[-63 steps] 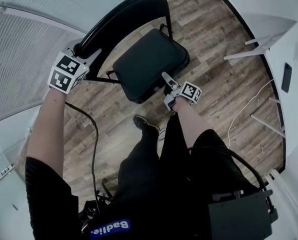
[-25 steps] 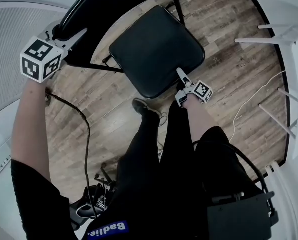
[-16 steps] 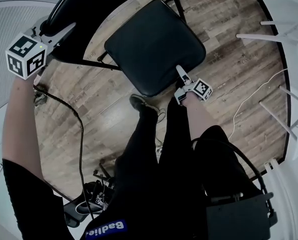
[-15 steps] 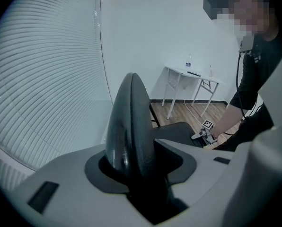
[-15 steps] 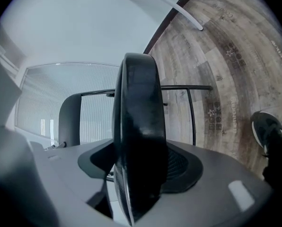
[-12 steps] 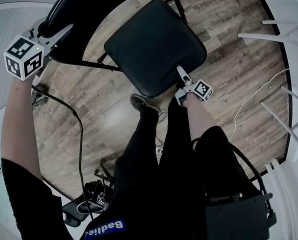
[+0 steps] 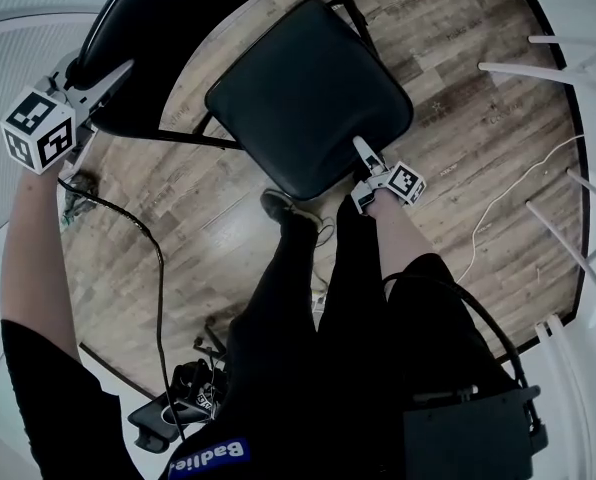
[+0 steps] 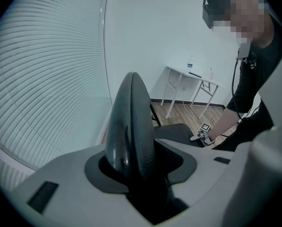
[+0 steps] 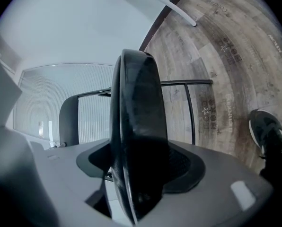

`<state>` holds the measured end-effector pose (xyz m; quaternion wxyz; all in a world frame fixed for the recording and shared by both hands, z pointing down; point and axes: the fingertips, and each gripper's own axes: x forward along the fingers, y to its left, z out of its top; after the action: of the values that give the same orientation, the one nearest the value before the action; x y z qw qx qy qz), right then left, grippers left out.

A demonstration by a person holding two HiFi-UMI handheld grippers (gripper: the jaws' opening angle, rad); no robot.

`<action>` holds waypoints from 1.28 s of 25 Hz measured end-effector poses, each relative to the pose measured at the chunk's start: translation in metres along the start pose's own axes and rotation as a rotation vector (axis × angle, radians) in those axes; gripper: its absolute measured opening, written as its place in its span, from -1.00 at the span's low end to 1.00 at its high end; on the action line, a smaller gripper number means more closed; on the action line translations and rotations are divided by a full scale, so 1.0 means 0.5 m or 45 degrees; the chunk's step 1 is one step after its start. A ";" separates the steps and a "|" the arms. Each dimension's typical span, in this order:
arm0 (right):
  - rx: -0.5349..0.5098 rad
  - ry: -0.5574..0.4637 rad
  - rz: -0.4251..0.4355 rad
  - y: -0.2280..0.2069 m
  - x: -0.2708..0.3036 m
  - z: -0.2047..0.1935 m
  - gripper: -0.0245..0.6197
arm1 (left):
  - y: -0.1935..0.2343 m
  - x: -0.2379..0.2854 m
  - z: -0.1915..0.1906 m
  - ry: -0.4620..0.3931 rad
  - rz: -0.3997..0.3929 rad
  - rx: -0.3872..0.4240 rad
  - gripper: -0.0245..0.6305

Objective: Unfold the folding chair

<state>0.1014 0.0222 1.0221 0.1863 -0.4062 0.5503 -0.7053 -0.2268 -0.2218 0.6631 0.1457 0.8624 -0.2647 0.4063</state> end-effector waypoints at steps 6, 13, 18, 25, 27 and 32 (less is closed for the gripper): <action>0.012 0.020 0.013 -0.022 0.002 -0.005 -0.01 | 0.011 0.010 -0.016 -0.003 -0.017 -0.021 -0.42; -0.028 0.032 0.019 -0.041 -0.004 -0.002 0.01 | 0.010 0.011 -0.014 -0.011 -0.033 -0.020 -0.42; 0.005 0.008 0.000 -0.031 0.001 0.000 0.09 | 0.021 0.012 -0.019 -0.010 0.012 -0.077 -0.32; -0.017 0.046 -0.124 -0.028 -0.063 0.000 0.21 | 0.038 -0.010 -0.007 0.048 0.071 -0.092 -0.08; -0.012 0.045 -0.119 -0.011 -0.079 0.002 0.21 | 0.046 -0.020 0.000 0.043 0.095 -0.092 -0.08; -0.044 0.110 -0.151 0.039 -0.114 -0.010 0.21 | 0.060 -0.060 0.015 0.057 0.191 -0.072 -0.08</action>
<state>0.1282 0.0593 0.9826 0.1132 -0.4105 0.5450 -0.7223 -0.2553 -0.2398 0.6360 0.1450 0.8263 -0.3366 0.4278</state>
